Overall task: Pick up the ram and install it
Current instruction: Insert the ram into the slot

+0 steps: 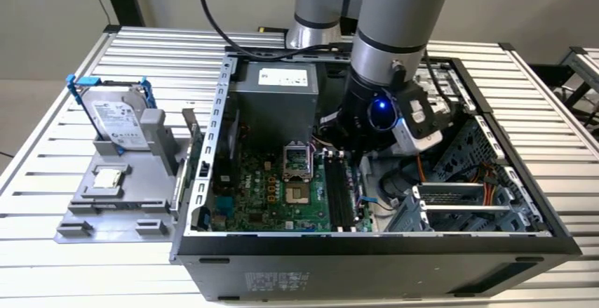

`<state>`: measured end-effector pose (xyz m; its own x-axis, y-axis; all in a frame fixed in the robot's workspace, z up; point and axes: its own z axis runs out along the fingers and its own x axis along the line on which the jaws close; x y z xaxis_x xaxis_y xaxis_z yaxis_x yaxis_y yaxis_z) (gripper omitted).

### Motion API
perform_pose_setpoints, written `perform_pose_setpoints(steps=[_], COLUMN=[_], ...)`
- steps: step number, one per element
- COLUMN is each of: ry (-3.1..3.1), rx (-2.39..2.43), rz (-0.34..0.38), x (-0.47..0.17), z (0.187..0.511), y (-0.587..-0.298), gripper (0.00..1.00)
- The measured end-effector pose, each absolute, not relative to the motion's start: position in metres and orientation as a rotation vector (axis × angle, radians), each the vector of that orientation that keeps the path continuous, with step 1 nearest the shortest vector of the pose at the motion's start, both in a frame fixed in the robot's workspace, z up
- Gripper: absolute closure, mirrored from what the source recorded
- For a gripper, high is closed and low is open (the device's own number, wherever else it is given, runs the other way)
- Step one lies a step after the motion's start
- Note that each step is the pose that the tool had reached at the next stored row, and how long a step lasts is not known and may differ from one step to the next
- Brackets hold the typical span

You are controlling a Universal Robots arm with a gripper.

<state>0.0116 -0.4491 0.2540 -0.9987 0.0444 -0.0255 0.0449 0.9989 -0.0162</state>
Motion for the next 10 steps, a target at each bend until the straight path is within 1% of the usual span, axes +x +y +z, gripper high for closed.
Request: perform_pose_setpoints(steps=[10], ry=[3.116], rx=[0.061], rz=[-0.026], x=[0.013], z=[0.237], y=[-0.449], gripper=[1.0])
